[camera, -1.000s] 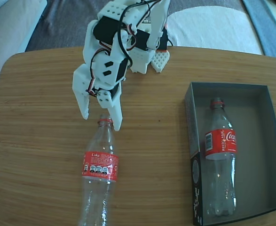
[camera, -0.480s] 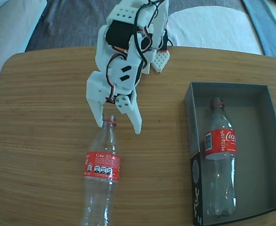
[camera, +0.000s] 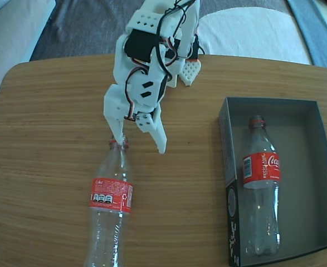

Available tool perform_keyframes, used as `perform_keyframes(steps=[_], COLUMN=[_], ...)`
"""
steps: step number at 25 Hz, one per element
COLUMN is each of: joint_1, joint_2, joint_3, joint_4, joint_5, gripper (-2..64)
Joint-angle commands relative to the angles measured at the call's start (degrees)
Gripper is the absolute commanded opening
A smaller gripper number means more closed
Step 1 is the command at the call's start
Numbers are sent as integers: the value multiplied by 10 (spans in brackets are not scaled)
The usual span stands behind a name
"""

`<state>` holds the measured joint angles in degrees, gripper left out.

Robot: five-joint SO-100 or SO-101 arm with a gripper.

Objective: Grasp the bottles and put them in the box.

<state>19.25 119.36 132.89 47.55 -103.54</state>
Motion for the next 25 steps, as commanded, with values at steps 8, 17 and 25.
perform_keyframes(steps=[8,17,25], joint_1=[47,46,48], joint_2=[-68,-90,-84], joint_3=[-50,-67,-149], joint_4=[-46,-55,-48], joint_5=[-4,1,4], gripper=[409,409,409])
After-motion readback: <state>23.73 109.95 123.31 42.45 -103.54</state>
